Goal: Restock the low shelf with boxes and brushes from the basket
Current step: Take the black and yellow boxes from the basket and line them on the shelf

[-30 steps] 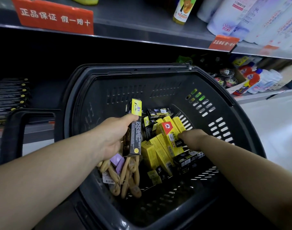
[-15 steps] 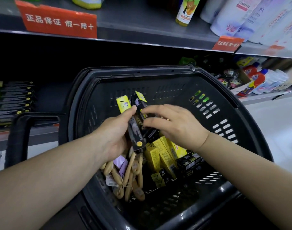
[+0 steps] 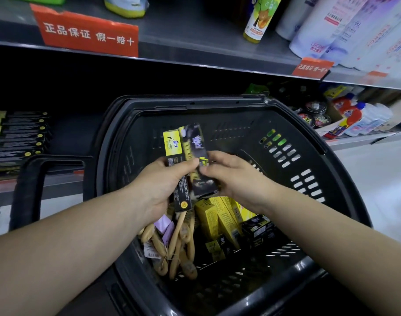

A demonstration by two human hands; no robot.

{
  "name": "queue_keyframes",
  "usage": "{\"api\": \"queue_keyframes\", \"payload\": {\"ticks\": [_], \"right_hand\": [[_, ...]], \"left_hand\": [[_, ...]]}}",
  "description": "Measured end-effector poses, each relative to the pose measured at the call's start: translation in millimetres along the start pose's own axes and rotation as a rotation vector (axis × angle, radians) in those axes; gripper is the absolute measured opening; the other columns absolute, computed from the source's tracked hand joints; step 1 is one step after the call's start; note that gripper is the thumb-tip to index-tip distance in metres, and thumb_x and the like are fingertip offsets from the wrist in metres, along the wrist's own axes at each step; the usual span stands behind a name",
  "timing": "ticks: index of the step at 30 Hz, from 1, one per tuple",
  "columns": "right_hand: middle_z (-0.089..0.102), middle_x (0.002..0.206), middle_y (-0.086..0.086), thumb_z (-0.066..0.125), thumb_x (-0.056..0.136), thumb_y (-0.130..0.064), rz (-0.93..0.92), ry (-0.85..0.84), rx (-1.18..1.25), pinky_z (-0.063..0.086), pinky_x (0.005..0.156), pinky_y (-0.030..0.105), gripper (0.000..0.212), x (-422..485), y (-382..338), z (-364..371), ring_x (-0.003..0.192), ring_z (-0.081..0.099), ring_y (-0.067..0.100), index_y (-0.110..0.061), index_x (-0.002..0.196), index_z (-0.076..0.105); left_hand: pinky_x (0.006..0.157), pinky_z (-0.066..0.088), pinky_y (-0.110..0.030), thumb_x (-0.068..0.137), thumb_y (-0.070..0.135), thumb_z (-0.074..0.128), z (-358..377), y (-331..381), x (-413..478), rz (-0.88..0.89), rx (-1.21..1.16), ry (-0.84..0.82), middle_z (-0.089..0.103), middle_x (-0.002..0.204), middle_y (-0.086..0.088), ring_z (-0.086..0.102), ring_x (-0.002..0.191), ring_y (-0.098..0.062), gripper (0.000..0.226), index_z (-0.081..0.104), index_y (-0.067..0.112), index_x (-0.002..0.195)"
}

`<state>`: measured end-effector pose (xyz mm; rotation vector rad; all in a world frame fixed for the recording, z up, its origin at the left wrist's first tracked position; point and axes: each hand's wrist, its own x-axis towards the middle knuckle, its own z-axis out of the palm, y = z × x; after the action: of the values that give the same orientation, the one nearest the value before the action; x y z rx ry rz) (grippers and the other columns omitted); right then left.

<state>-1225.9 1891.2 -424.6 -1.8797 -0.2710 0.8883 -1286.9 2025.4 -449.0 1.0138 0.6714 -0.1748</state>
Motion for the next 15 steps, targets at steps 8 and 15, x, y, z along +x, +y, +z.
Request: {"api": "queue_keyframes", "payload": {"ticks": [8,15], "right_hand": [[0.049,0.138,-0.002,0.053,0.094,-0.018,-0.130,-0.319,-0.342,0.053,0.091,0.029,0.066,-5.8,-6.7,-16.0,0.112,0.059,0.006,-0.046,0.141,0.017],[0.055,0.132,-0.003,0.055,0.093,-0.009,0.070,-0.375,-0.458,0.046,0.096,0.022,0.046,5.5,11.0,-68.8,0.118,0.056,0.010,-0.029,0.134,0.045]], "left_hand": [[0.079,0.056,-0.043,0.077,0.040,0.069,-1.5,3.6,-2.7,-0.036,-0.007,0.009,0.074,0.092,-0.011,0.071,0.085,-0.028,0.037,0.067,0.011,0.099],[0.088,0.053,-0.044,0.075,0.032,0.074,-0.3,0.6,-1.3,-0.078,0.144,0.011,0.072,0.095,-0.013,0.069,0.089,-0.028,0.031,0.066,0.010,0.095]]}}
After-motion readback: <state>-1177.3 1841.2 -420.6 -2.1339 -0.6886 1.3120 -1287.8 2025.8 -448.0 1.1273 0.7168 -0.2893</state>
